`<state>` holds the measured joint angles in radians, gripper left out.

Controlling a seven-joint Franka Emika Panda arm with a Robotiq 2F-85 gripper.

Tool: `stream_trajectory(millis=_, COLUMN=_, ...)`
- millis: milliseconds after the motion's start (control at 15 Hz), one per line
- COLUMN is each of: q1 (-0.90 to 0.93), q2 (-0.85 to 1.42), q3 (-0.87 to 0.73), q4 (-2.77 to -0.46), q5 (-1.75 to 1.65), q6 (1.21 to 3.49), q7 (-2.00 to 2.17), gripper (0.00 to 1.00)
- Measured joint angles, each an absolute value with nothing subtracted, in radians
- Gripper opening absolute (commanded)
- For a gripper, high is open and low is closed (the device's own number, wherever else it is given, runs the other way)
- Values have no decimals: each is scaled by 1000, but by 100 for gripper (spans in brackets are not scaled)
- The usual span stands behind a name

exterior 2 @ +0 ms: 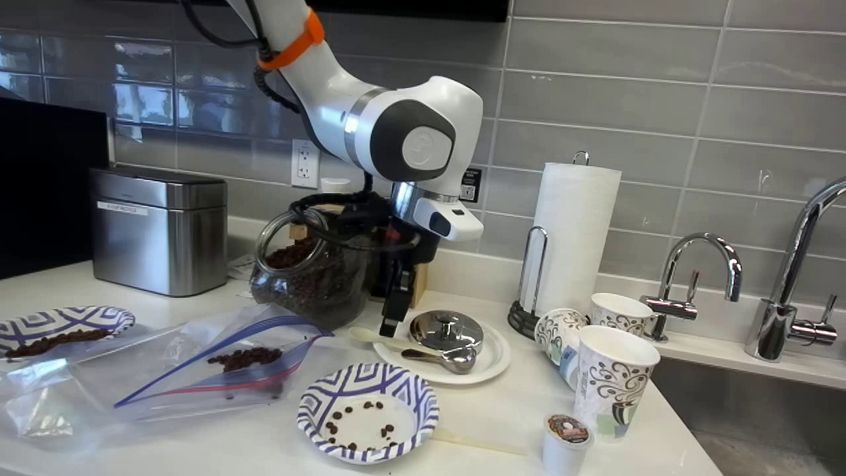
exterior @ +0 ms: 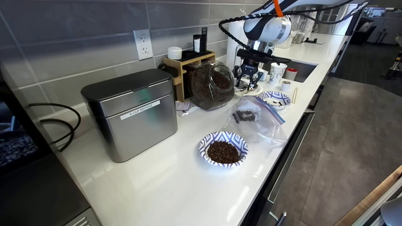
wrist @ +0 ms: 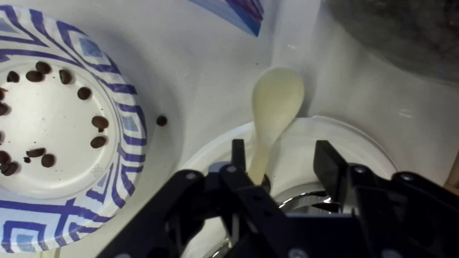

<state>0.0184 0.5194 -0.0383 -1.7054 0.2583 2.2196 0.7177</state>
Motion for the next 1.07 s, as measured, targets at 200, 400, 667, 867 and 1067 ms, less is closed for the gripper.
stream_trajectory(millis=200, q1=11, q2=509, q3=-43, q4=-1706, q5=258, q6=2220, q7=718, gripper=100)
stream_trajectory(millis=400, q1=9, q2=508, q3=-52, q4=-1706, q5=258, q6=2220, q7=719, gripper=100)
stream_trajectory(millis=667, q1=12, q2=519, q3=-54, q4=-1706, q5=256, q6=2220, q7=719, gripper=99)
stream_trajectory(millis=867, q1=16, q2=531, q3=-54, q4=-1706, q5=252, q6=2220, q7=720, gripper=100)
stream_trajectory(millis=1067, q1=19, q2=545, q3=-56, q4=-1705, q5=250, q6=2249, q7=721, gripper=100)
